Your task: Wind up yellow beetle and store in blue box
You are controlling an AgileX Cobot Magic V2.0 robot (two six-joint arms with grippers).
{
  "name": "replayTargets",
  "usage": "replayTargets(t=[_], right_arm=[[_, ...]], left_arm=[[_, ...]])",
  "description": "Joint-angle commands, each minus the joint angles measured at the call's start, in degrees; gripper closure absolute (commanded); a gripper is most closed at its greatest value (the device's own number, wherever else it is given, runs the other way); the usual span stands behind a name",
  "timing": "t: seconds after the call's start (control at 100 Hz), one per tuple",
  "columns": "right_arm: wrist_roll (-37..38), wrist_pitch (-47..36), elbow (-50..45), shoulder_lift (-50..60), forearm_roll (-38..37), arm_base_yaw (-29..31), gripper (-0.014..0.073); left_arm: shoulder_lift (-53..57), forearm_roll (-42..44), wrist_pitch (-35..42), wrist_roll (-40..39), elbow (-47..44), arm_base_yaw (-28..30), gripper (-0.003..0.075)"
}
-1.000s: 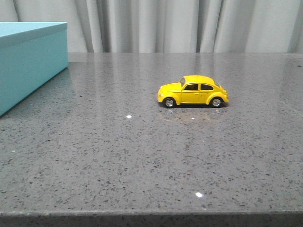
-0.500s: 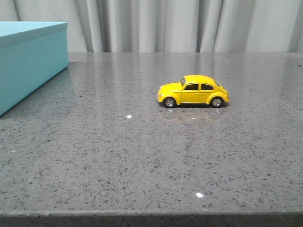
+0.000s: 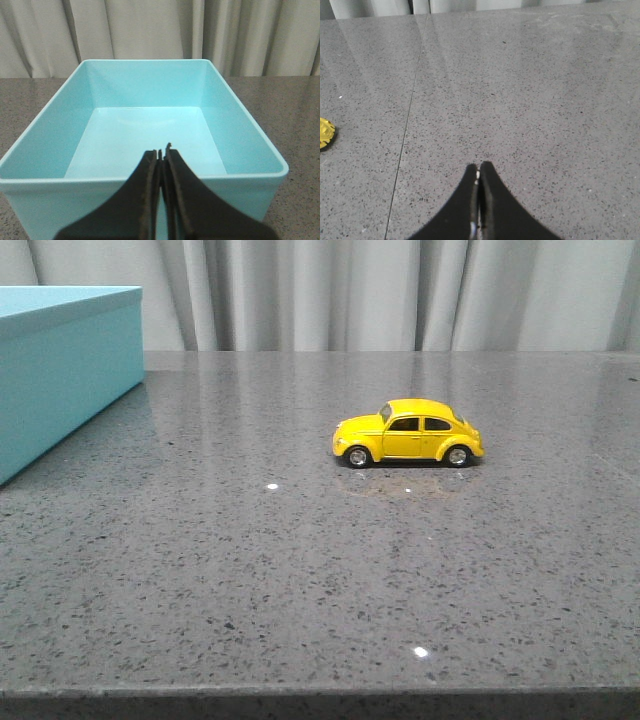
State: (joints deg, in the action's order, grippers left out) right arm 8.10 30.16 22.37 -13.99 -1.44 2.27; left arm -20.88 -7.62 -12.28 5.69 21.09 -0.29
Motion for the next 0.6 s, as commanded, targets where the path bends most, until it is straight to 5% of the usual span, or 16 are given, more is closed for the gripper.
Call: replayTargets(t=[0.0, 0.59], right_arm=[[-0.43, -3.21, 4.05, -3.57, -0.25, 0.35, 0.0659], [-0.43, -2.82, 8.82, -8.06, 0.93, 0.35, 0.0659]], left_arm=[[-3.36, -0.7, 2.65, -0.47, 4.38, -0.1, 0.0741], [-7.78, -0.7, 0.8, -0.47, 8.9, -0.1, 0.0741]])
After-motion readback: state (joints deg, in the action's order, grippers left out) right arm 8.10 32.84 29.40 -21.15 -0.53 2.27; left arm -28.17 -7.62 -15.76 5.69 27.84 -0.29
